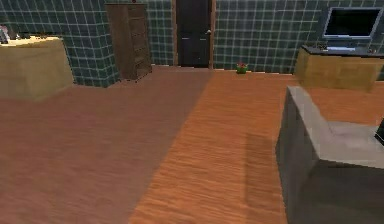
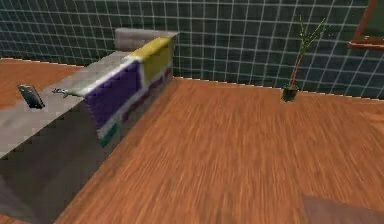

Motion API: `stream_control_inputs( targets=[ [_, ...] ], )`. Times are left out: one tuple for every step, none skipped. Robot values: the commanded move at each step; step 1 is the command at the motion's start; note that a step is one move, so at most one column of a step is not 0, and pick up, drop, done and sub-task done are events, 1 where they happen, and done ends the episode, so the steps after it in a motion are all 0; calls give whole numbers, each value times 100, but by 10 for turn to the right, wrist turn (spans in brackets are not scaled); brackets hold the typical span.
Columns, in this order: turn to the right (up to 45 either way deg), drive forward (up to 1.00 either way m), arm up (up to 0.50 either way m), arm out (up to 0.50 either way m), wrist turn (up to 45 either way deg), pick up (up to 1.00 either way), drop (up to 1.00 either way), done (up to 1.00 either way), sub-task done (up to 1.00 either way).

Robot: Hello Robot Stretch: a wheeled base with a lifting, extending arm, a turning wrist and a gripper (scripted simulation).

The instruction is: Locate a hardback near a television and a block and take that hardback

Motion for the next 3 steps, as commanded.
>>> stream_control_inputs(
  targets=[
    [0, 65, 0, 0, 0, 0, 0, 0, 0],
    [120, 0, 0, 0, 0, 0, 0, 0, 0],
    [0, 100, 0, 0, 0, 0, 0, 0, 0]
  ],
)
